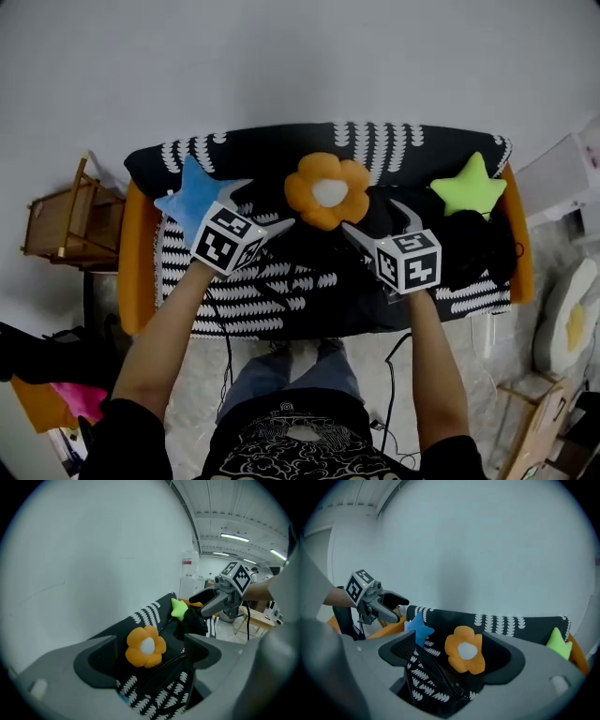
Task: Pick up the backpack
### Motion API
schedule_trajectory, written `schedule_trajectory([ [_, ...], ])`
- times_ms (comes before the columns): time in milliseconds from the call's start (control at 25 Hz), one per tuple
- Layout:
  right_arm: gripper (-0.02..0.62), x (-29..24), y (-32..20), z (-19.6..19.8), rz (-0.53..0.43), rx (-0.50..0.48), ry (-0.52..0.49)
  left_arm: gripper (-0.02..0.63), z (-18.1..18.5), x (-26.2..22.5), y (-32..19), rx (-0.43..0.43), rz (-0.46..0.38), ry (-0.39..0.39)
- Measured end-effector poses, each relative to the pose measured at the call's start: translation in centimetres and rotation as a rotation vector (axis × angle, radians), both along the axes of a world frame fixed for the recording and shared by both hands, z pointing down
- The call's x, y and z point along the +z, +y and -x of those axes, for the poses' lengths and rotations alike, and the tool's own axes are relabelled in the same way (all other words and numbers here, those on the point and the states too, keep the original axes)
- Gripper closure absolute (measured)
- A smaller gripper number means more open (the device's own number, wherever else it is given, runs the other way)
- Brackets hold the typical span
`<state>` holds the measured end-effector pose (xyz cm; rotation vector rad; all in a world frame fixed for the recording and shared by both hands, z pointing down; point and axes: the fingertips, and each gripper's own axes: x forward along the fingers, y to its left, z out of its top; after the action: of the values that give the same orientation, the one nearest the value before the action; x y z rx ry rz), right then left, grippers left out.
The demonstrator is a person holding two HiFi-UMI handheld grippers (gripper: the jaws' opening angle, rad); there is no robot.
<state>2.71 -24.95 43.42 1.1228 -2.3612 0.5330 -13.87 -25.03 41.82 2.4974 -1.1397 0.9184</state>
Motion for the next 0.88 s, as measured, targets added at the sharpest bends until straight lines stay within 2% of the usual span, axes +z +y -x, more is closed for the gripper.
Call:
schedule_trajectory([
  [440,0.133,5.7,4.3,1.1,0.047,0.05,0.059,0.166,1.6,7.1,2.9,0.12,0.081,0.041],
  [880,0.158,14.3,5.3,1.6,0.102,-0.003,0.089,0.178,2.3,15.6,2.0,0.195,0.114,0.015],
])
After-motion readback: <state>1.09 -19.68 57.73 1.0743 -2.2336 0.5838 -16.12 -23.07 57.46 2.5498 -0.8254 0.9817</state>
